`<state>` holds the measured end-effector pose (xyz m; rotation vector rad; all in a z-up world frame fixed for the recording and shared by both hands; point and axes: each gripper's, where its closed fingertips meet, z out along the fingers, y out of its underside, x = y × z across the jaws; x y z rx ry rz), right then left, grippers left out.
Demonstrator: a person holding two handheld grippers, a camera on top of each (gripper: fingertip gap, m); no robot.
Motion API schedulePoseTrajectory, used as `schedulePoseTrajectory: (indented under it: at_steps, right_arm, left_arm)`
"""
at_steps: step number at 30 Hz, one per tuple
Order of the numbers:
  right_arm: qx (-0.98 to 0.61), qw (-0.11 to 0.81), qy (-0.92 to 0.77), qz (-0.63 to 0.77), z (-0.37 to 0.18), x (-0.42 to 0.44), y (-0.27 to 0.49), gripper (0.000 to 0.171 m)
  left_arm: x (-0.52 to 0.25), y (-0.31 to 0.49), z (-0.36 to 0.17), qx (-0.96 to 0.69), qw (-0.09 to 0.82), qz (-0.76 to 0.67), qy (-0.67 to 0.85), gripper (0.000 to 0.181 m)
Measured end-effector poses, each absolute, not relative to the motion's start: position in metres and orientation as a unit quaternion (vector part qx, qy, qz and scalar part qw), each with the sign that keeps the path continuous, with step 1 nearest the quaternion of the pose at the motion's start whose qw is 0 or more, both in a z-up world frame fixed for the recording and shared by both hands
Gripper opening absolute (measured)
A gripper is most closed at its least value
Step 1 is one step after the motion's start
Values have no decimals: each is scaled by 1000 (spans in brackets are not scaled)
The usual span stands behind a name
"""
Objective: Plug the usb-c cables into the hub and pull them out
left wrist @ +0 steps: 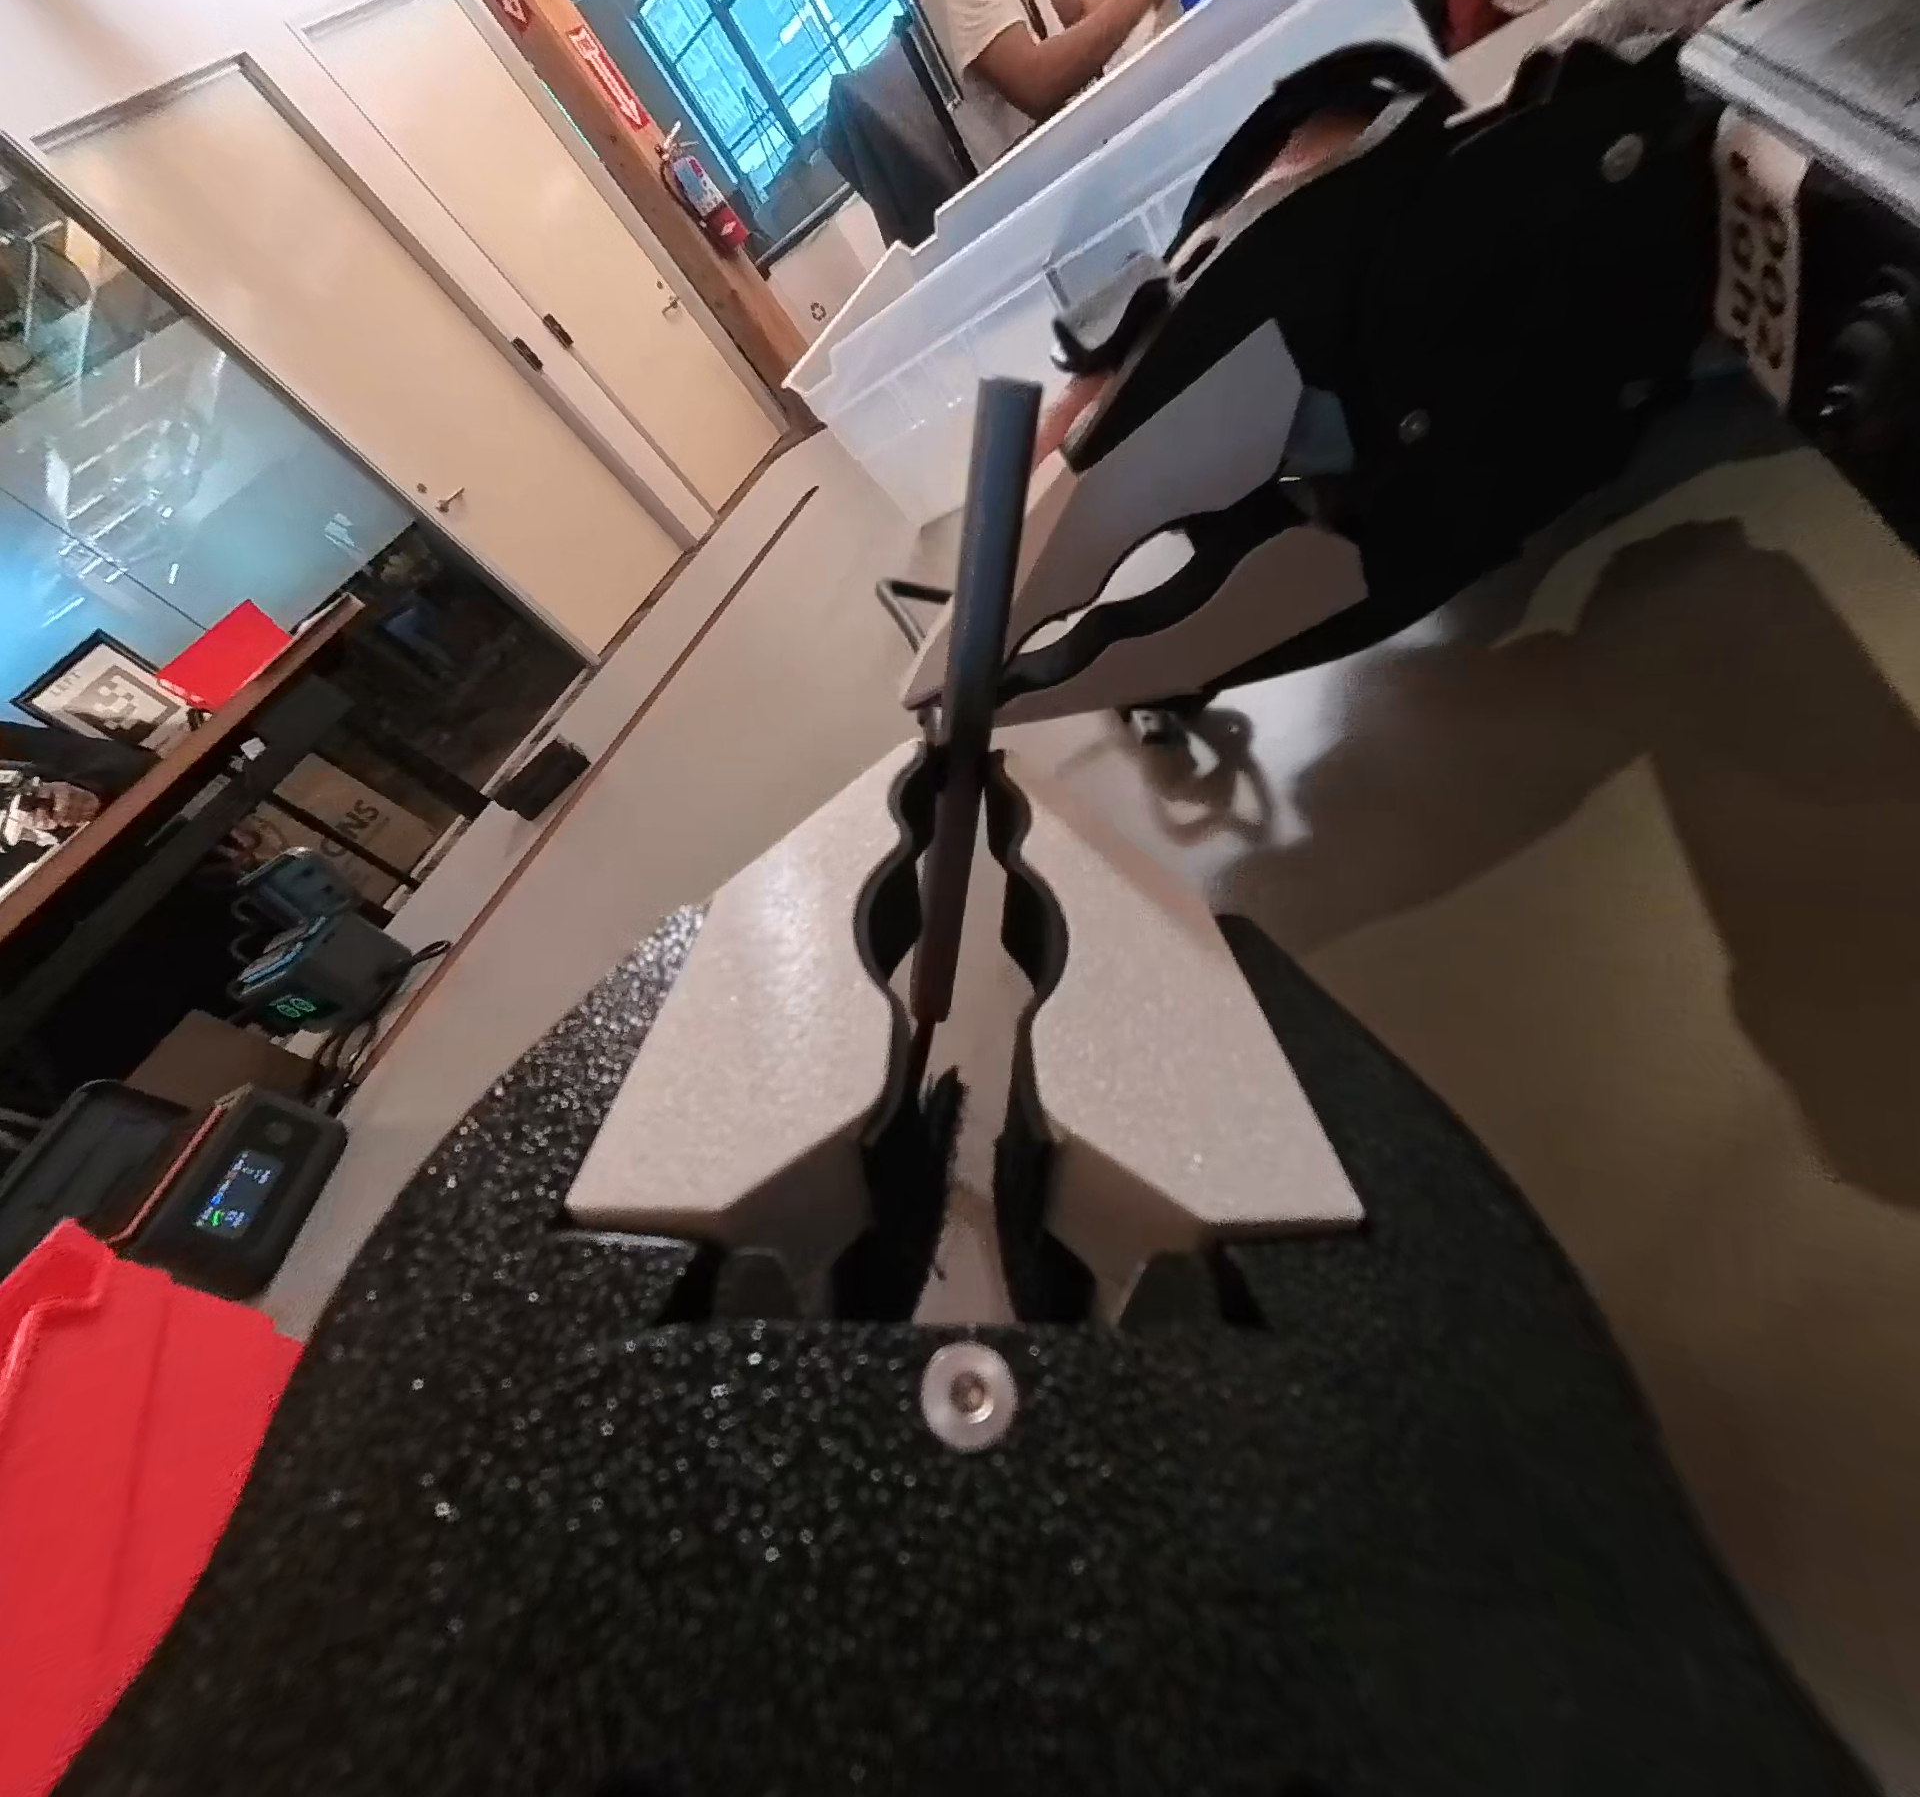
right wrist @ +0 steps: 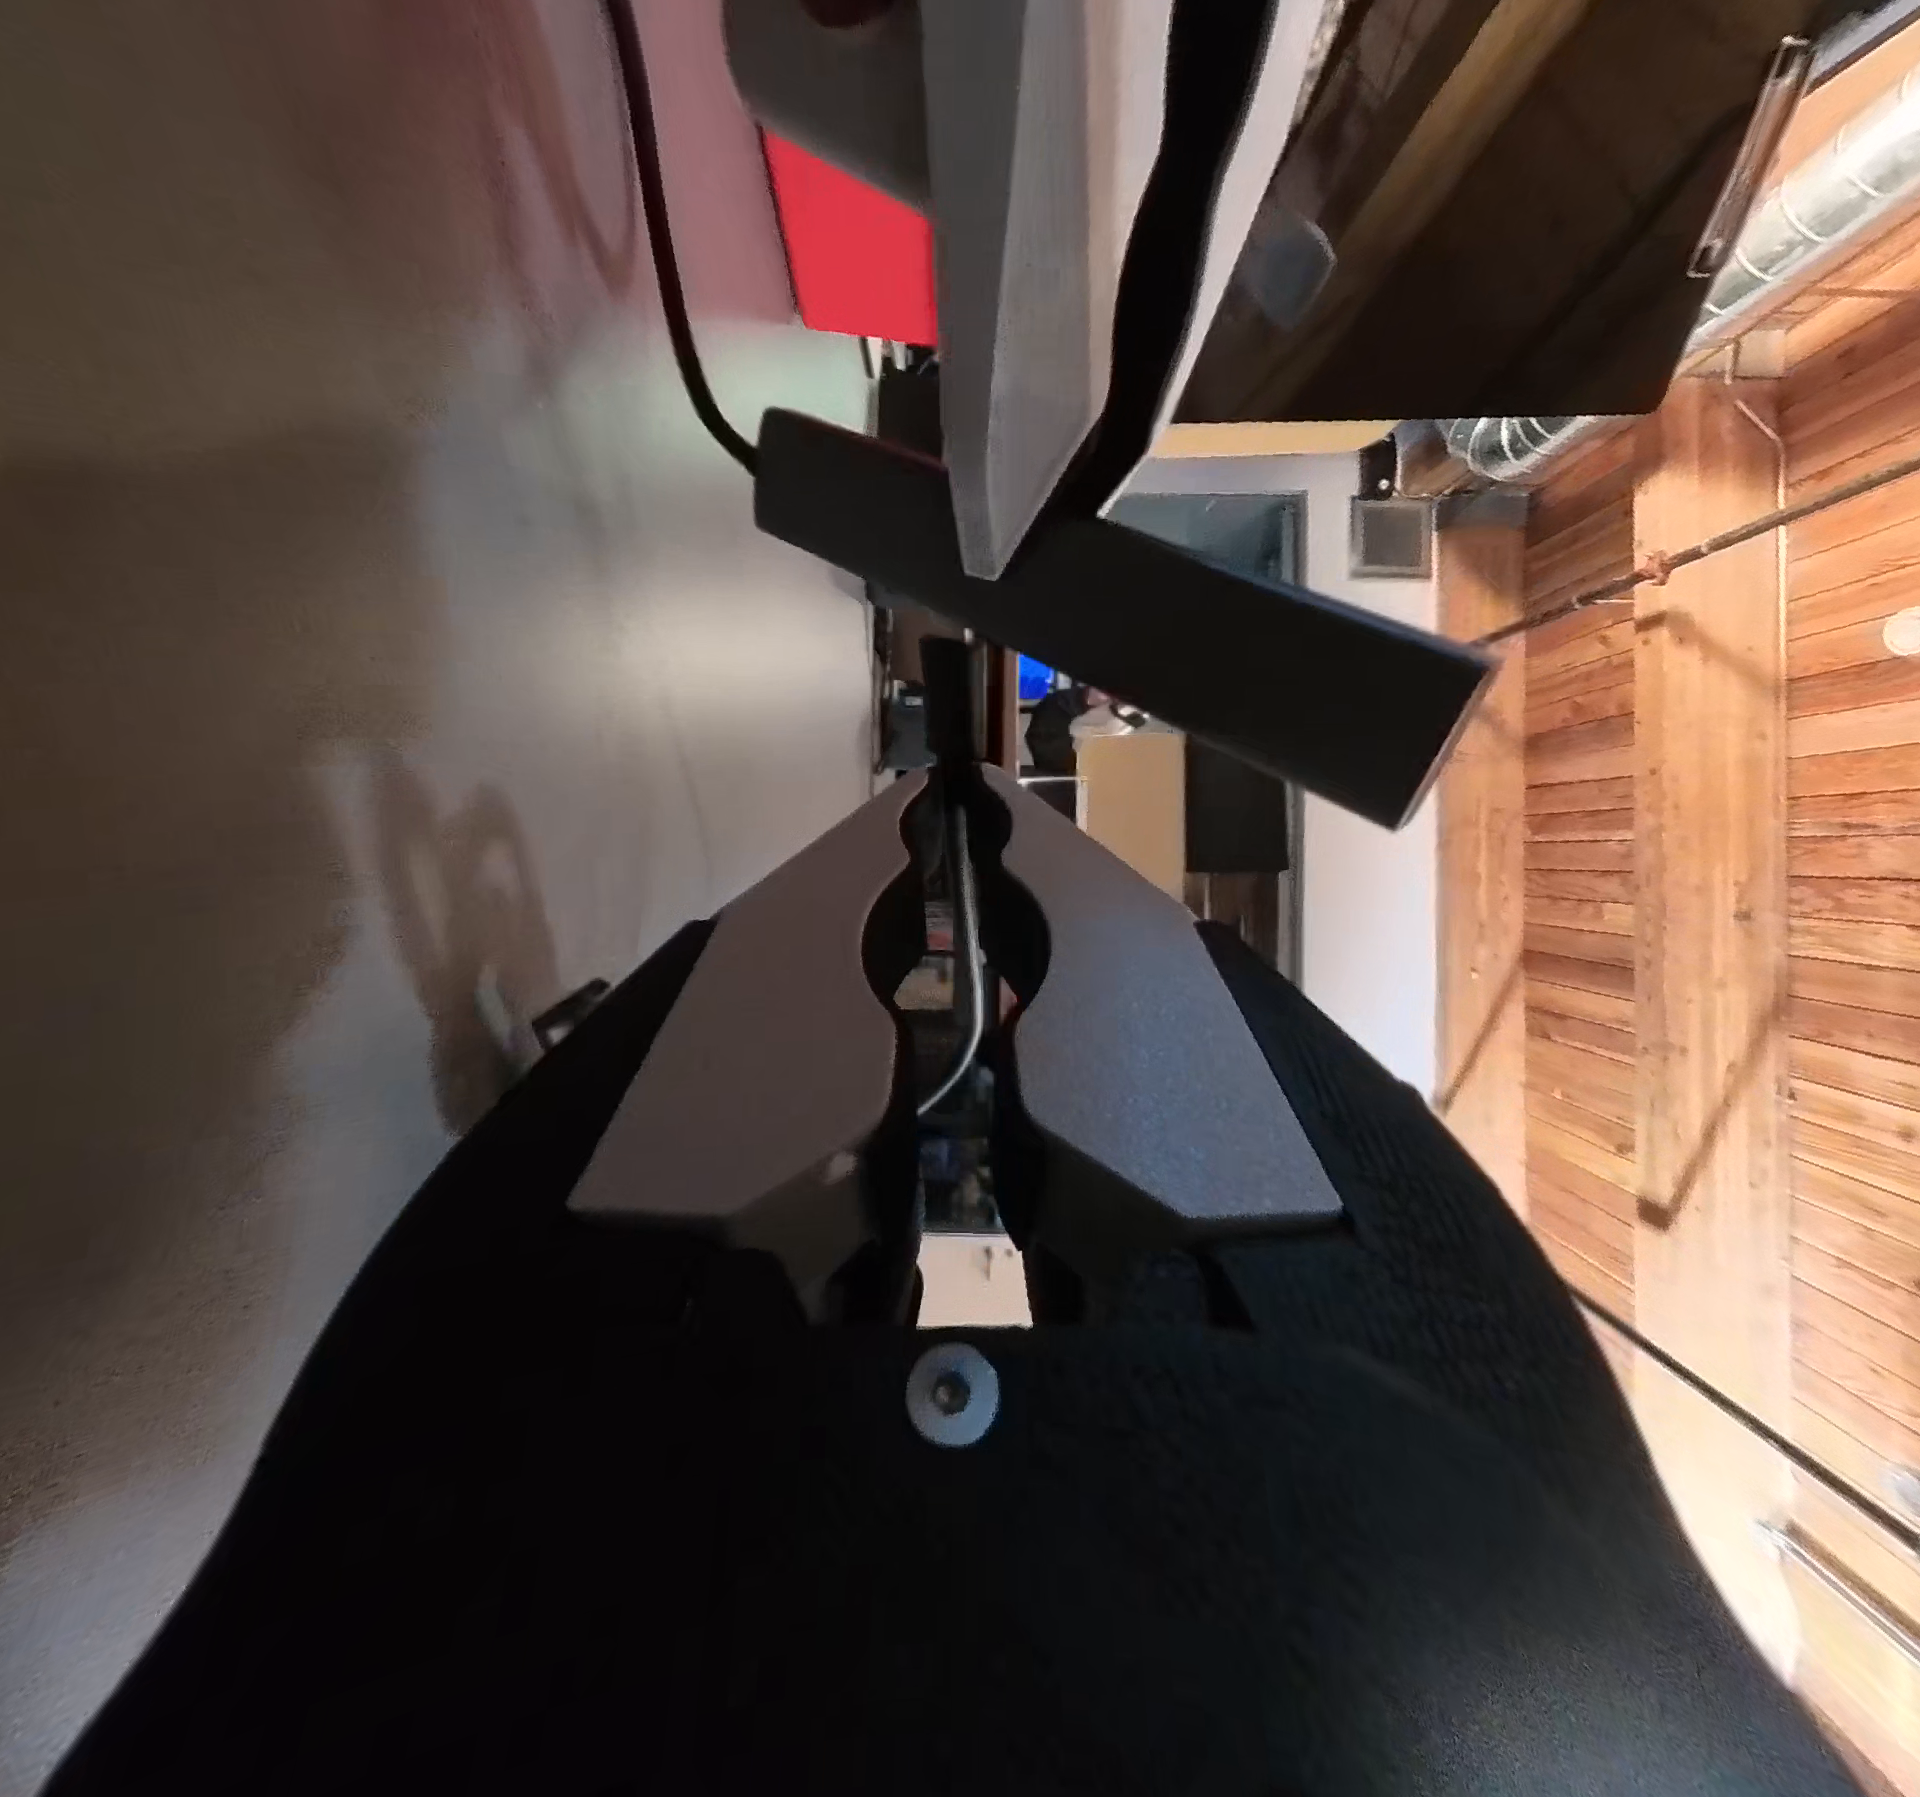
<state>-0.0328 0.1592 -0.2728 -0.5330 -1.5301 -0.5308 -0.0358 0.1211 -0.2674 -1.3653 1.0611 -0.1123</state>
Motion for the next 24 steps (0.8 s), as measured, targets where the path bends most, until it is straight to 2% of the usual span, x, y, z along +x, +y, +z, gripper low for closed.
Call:
schedulePoseTrajectory:
  at_steps: [12,19,22,24]
  right_arm:
    - [-275,645,-695,-160,-290,-35,161,1]
    - [-281,640,-696,-161,-293,-38,165,2]
    - [-265,647,-696,-161,-292,-39,161,2]
    - [-249,651,-696,-171,-292,-40,158,2]
  left_arm:
    - [-41,128,-279,-634,616,-114,453,7]
    - [-43,129,-282,-631,617,-57,467,8]
    - [-50,134,-295,-650,586,13,484,13]
    - [-51,133,-300,-642,576,47,504,8]
